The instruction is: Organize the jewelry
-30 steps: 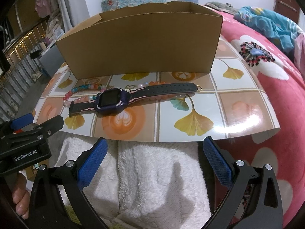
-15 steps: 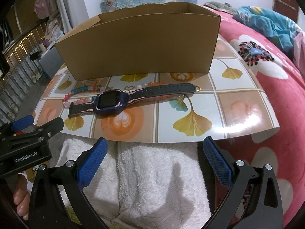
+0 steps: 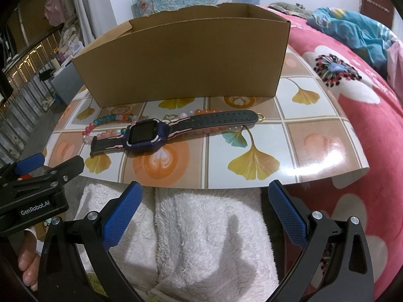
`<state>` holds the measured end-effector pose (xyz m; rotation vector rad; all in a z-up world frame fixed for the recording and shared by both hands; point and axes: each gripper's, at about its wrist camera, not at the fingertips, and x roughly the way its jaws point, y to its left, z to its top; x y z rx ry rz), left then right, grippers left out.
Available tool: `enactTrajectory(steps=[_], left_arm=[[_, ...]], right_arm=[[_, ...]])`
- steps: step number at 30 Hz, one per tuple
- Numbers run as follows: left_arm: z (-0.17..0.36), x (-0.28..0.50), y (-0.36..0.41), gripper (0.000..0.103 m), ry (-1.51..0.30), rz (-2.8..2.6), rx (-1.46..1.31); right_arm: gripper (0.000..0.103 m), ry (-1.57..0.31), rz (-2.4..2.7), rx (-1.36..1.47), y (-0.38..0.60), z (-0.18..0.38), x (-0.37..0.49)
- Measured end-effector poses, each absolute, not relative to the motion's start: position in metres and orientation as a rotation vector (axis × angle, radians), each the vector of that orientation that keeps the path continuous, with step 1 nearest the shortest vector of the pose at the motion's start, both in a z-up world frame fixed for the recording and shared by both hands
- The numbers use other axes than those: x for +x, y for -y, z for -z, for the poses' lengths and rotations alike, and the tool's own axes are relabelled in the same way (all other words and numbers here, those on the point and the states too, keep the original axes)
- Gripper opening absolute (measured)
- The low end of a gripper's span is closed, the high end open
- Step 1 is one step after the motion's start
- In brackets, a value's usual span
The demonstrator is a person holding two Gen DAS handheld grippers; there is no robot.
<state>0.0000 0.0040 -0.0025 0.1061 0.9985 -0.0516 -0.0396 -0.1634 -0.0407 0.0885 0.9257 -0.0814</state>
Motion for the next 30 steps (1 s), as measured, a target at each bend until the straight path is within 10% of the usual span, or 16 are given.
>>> enactTrajectory(steps=[30], left_arm=[[0.011,0.007,-0.028,0.098,-0.989,0.052,0.085]], right_arm=[[0.096,-0.867,0.061,0.051,0.169,0.034,-0.039]])
